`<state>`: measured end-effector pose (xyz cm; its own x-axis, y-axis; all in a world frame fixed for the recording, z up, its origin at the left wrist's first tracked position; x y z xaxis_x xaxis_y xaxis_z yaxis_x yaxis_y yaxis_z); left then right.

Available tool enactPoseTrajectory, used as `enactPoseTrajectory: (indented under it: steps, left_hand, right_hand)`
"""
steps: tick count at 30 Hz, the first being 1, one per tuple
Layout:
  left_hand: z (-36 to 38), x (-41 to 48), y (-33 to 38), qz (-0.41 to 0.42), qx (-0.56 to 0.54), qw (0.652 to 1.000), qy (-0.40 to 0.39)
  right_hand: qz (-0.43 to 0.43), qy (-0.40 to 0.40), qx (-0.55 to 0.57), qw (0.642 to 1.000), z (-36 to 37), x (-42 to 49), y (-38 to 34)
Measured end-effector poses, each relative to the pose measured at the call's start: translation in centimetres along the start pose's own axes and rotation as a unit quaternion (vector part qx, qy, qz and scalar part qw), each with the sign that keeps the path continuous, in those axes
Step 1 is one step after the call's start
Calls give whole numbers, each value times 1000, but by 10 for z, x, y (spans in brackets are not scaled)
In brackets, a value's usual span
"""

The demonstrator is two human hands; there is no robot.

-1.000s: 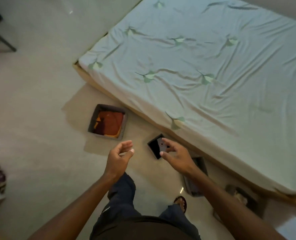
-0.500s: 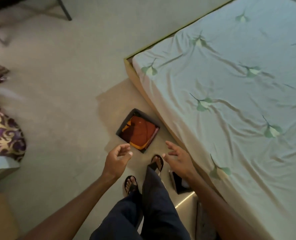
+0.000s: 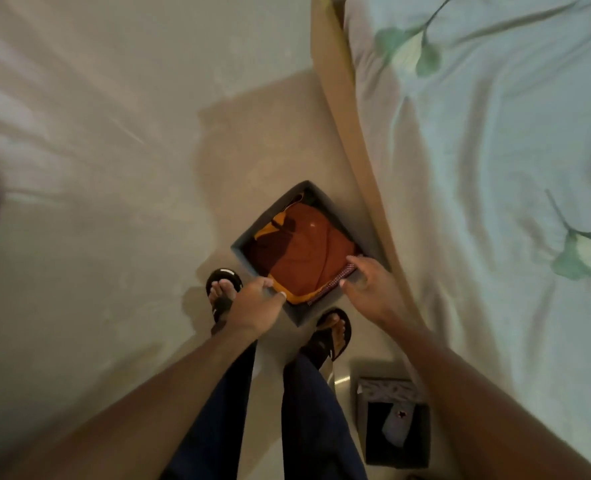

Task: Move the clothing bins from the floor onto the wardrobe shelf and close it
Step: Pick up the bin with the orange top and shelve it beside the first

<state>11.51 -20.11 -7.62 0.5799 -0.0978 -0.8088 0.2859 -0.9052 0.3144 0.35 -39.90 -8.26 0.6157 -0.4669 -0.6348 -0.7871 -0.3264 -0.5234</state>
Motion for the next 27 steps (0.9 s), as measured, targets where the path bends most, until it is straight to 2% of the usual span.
enactPoseTrajectory:
  steps: [3,5,9,11,14,17,20,23,27]
  left_hand:
    - [33,74,-23,-34,30,999,-21]
    - [52,118,-40,-53,51,997,-32]
    - [81,185,-70,-96,38,990,-92]
    - [88,201,-81,-96,41,990,-94]
    - [89,205,-93,-41,66,995,-60]
    - [77,187,-96,-18,77,996,-38]
    - [50,166,-84,-34,58,998,-13]
    - [11,133,-67,-15,83,996,-16]
    - [-48,59,-33,32,131,991,-13]
  right_hand:
    - [-3,-8,-64,998,45,73,38]
    - [5,17,-103,995,71,117,59]
    - [17,34,-173,984,104,188,81]
    - [4,30,-185,982,113,214,87]
    - [-60,39,-238,969,119,229,90]
    - [-66,59,-231,969,117,219,85]
    - [-48,39,-209,976,113,188,82]
    - [-41,29,-187,981,92,134,63]
    - [-30,55,-196,979,42,30,23]
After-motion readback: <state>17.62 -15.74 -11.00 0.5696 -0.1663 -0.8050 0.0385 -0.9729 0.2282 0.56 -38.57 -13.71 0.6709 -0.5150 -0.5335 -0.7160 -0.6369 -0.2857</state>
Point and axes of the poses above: each hand's wrist, its own x-axis towards the middle knuckle, its own z-axis out of the palm, y = z × x, the point moved 1 cm from there along x, towards the middle knuckle, and after that the axes turned 4 degrees about y, right-handed, at the moved point
